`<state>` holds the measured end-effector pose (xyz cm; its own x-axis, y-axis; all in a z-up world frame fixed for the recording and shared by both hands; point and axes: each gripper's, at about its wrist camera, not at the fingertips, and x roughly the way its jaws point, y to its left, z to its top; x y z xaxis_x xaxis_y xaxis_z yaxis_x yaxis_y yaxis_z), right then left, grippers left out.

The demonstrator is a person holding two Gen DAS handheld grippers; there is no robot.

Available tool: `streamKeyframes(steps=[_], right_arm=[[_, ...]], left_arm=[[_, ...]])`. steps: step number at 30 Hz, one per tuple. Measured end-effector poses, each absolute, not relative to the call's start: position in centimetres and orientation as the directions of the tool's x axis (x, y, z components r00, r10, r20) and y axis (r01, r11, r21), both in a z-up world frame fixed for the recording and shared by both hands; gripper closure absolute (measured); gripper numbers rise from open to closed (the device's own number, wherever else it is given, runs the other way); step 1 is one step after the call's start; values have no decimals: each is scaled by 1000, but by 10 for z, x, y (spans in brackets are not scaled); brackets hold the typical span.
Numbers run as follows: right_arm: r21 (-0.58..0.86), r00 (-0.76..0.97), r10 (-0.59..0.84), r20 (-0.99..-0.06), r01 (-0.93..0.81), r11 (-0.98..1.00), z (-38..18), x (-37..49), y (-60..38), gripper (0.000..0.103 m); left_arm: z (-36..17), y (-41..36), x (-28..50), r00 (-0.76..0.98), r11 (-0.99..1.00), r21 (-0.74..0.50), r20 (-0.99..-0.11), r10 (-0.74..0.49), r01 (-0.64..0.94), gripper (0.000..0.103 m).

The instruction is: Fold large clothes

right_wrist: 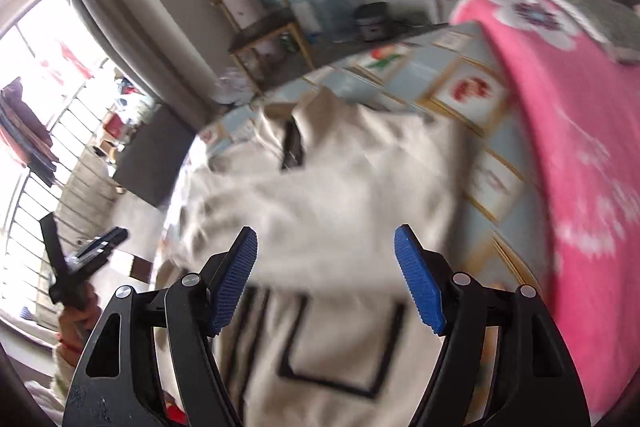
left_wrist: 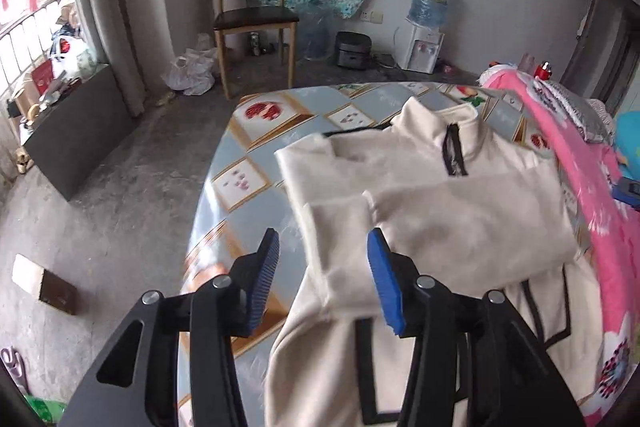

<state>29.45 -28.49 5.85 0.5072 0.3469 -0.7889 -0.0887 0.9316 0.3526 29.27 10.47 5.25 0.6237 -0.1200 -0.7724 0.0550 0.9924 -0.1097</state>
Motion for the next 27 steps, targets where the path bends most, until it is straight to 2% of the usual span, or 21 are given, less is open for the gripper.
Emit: streamKeyframes(steps=[3,8,12,14,15,16,17,19,20,23,27], right_arm=[[364,453,362,-815,-87,928,44,377,-259,34],[311,362,297,-883,-22,950,-1,485,-233,34],[283,309,268,-913,6,959,-32,526,-226,37],[281,285,263,-922,24,959,-45,537,-227,43],[278,272,259,-927,36,960,-50,541,-229,48],[286,257,268,-929,38,957,-55,543,-230,58],[291,244,274,-930,37,956,-57,544,-230,64],[307,245,291,-925,29,951,-56,542,-232,83],[304,251,293,-923,9,952,-53,538,-231,85],[263,297,279,-913,-93,960,-32,517,-226,89],[218,339,276,-899,-200,955,-11,476,-223,90]], left_arm=[[53,85,363,583,974,-213,-782,-220,81,48],[26,40,489,460,938,-343,-827,-323,42,45],[-3,8,555,405,951,-311,-870,-281,-7,45],[-17,-3,574,373,959,-283,-891,-258,-13,45],[-23,-9,579,366,964,-266,-899,-240,-20,46],[-28,-10,582,366,968,-250,-903,-226,-17,57],[-32,-13,583,363,973,-229,-907,-212,-3,64],[-30,-21,580,375,978,-205,-905,-199,26,94],[-29,-24,579,383,979,-196,-902,-199,48,100],[-7,-37,558,449,982,-104,-878,-164,154,103],[26,-41,519,517,956,-52,-832,-202,289,103]])
